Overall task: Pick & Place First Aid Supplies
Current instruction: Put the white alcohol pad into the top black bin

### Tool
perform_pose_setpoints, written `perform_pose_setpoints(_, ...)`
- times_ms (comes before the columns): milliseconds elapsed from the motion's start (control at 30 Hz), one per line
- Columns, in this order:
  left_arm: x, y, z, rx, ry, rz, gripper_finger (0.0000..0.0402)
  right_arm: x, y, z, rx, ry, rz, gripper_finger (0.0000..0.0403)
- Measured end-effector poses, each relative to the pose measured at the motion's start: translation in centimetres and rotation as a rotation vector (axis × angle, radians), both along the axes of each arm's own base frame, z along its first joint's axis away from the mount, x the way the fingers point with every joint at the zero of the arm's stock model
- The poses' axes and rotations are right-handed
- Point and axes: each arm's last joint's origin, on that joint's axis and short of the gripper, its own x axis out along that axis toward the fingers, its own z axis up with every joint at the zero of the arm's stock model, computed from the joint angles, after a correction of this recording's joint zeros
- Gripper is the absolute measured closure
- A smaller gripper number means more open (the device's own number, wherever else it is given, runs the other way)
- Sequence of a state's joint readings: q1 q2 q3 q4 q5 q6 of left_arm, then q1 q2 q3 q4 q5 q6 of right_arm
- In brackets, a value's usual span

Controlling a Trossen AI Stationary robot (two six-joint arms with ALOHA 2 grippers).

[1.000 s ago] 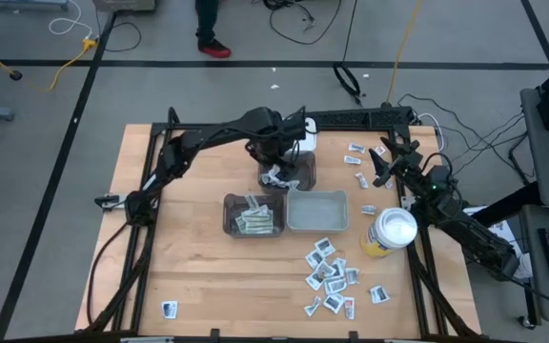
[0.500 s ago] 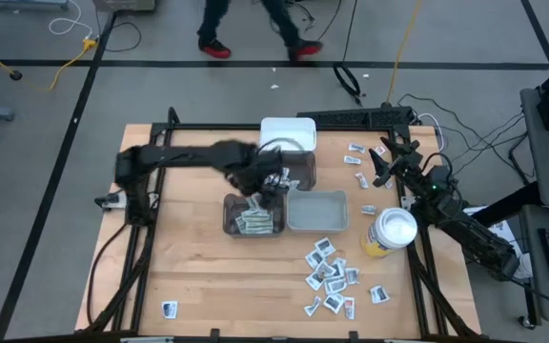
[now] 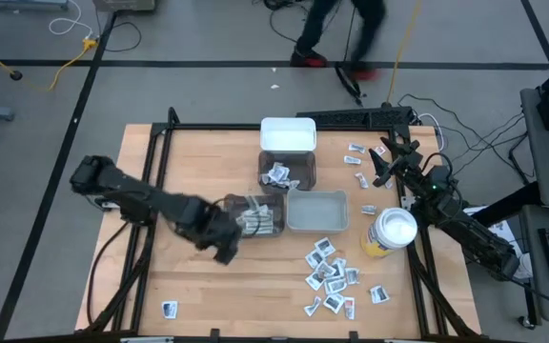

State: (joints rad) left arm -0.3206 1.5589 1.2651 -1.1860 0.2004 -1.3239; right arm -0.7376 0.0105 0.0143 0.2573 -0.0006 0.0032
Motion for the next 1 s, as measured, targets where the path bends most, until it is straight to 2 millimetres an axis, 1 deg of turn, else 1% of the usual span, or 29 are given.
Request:
perform_pose_setpoints(100,-1.8,-2.2,-0.7,-0.014,0.032,0.011,0.0034,0.0,0.0,0.0,0.0,0.001,0.0,0.014)
perform_pose_setpoints(400,-6.6,-8.0,-1.2,0.008,0.107,0.058,0.0034,0.0,0.0,0.0,0.001,0.001,0.0,0.014)
perform_pose_setpoints(667,-10.5,-12.0,-1.2,0.006,0.135,0.107,0.0034,0.0,0.0,0.0,0.0,0.001,0.0,0.014)
perform_pose_setpoints(833,-12.2,-13.4,-1.2,-0.004,0.149,0.146,0.0034,0.0,0.0,0.0,0.0,0.0,0.0,0.014)
perform_pose_setpoints(933,-12.2,-14.1,-1.7,-0.011,0.161,0.147,0.0034,0.0,0.0,0.0,0.0,0.0,0.0,0.014)
perform_pose_setpoints(1000,-12.0,-14.6,-2.6,-0.002,0.171,0.143,0.0034,0.0,0.0,0.0,0.0,0.0,0.0,0.014)
